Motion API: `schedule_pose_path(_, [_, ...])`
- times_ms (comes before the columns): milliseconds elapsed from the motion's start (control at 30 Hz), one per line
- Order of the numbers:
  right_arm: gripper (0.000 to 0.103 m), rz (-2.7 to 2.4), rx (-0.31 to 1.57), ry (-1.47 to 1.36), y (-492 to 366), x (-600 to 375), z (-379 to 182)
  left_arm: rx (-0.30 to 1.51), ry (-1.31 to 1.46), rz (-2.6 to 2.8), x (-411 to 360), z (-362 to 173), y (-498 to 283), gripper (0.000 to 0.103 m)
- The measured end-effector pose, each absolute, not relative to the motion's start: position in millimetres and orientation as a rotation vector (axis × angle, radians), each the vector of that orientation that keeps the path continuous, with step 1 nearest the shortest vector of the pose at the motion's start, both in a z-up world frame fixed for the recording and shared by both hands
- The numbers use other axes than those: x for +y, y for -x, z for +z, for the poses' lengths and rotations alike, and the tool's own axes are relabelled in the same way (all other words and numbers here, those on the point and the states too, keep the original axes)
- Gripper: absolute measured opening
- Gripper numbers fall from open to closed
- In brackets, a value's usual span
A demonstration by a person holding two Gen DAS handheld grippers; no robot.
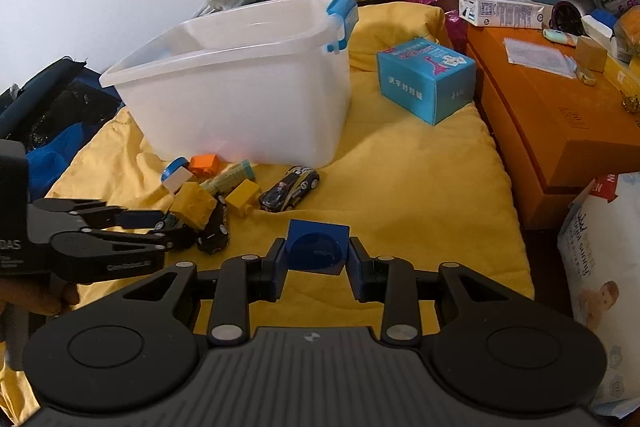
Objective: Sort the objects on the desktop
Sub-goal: 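Grasp the dark green car with the left tool while the right tool holds the blue cube, then carry the blue cube and green car into the clear bin and release both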
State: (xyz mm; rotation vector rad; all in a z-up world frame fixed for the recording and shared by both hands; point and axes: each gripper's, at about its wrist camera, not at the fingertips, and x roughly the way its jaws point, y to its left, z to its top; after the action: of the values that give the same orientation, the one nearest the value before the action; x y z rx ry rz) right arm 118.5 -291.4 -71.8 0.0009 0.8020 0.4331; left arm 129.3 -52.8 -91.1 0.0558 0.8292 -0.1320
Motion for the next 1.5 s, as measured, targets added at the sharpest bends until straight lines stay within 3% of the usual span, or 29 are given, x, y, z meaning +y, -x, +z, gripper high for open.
schedule_pose_path(33, [0.035,0.437,0.801,0.0,-118,-290,-71,0.823,-0.049,-0.15,-53,-90,-131,0.026])
schedule_pose_path(67, [0.035,0.441,0.799,0.003,-117,-288,-71,0.816,-0.044,-0.164,-53,-89,-132,0.021])
schedule_pose_path(800, [0.035,0.498,0.675,-0.055,-109,-255,-26,0.656,0.061,-0.114,20,26,-78,0.02])
schedule_pose_path(1167, [0.035,0.537,0.546,-0.051,-155,-241,39,0.575,0.102,-0.103,44,81,-121,0.021])
schedule_pose_path(1500, [0.035,0.549,0.541,-0.03,-207,-228,77,0.562,0.108,-0.108,47,113,-172,0.021])
